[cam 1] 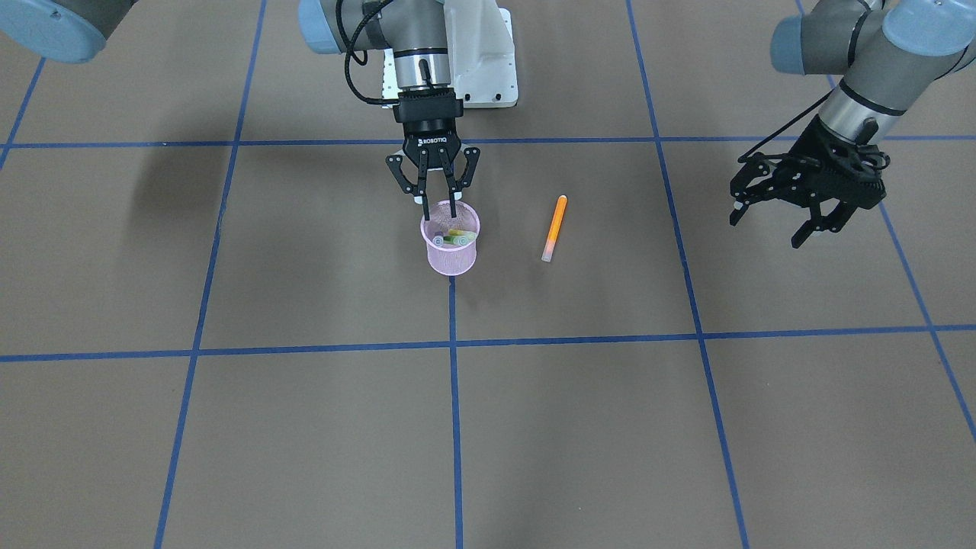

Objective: Collect pens into pen holder
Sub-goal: 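Lower the purple marker into the cup and open the right gripper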

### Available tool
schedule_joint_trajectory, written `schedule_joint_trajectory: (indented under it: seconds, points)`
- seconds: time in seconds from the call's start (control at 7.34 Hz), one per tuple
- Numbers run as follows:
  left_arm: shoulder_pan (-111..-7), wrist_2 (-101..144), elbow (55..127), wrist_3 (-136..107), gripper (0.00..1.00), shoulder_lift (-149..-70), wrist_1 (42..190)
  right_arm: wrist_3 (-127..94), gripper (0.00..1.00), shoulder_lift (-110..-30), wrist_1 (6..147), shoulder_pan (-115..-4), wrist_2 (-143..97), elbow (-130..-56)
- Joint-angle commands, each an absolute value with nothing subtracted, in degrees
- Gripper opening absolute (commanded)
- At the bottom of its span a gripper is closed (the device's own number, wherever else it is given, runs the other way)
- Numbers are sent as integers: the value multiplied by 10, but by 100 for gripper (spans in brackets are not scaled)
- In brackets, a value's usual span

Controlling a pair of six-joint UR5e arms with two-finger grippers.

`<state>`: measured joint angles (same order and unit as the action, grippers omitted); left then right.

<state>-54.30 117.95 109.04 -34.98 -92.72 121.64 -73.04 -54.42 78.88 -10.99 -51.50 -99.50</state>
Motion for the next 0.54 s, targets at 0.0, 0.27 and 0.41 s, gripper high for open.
schedule_joint_trajectory:
  seconds: [0.0,0.27,0.41]
  points:
    - [-543,1179,1090,-350,100,-927,1216,-729,51,-544,788,-110,-516,-998]
    - [-543,1179,1090,-350,100,-927,1216,-720,94,-542,794,-140,-575,-1029]
    - [-543,1179,1091,-351,100,-928,1216,-718,98,-542,796,-188,-669,-1031]
